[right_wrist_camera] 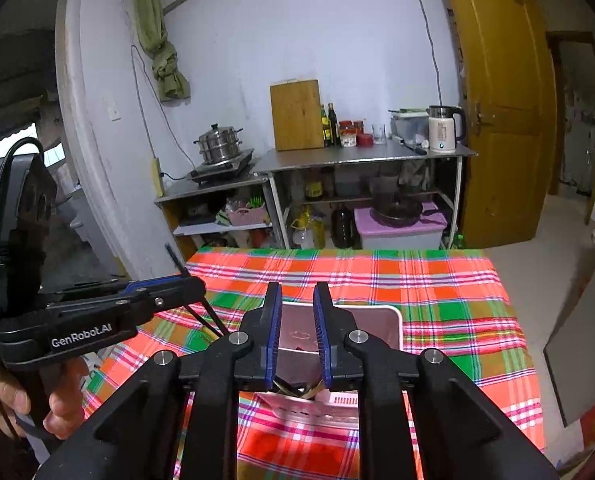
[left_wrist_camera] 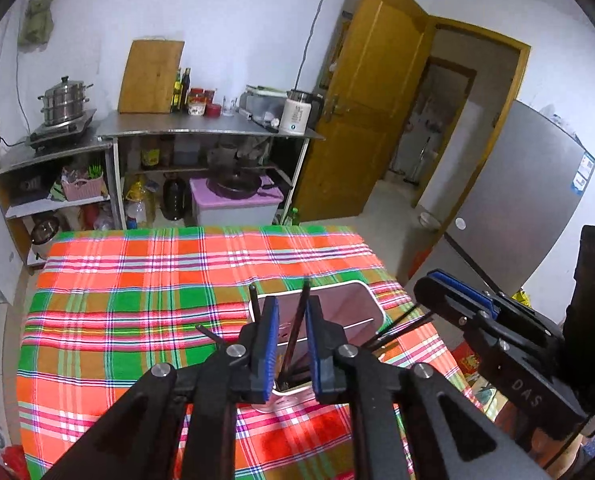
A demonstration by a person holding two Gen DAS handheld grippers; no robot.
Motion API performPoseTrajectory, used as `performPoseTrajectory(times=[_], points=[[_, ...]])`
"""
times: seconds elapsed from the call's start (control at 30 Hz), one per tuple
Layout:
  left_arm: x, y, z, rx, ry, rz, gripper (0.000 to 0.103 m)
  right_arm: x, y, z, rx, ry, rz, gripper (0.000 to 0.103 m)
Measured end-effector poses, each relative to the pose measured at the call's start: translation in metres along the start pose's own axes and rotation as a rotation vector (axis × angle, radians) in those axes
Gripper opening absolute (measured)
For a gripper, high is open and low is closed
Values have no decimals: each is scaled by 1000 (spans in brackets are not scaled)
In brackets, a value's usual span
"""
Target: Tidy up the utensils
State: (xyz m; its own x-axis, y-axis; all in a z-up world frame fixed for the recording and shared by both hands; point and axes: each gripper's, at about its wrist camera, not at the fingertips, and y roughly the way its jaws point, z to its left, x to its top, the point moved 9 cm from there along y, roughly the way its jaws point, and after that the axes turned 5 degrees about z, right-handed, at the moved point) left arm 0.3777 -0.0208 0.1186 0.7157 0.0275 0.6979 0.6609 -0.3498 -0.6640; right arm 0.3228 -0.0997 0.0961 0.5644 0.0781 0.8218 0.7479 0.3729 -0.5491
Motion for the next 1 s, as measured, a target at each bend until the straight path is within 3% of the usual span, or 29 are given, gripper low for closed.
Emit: performPoseTrajectory(times=[0.4, 0.53, 0.7, 1.0], points=[[-35, -55, -20, -9, 22, -63, 20, -23, -65, -3, 1, 20, -49, 17], [-61, -67, -28, -8, 30, -80, 20, -41, -80, -2, 5, 30, -56, 17], [-107, -68, -38, 35, 63, -77, 20, -71, -92, 1, 10, 46, -48, 30], [-170, -68, -41, 56, 51, -103, 20, -132, -102, 10, -18, 23, -20, 30]])
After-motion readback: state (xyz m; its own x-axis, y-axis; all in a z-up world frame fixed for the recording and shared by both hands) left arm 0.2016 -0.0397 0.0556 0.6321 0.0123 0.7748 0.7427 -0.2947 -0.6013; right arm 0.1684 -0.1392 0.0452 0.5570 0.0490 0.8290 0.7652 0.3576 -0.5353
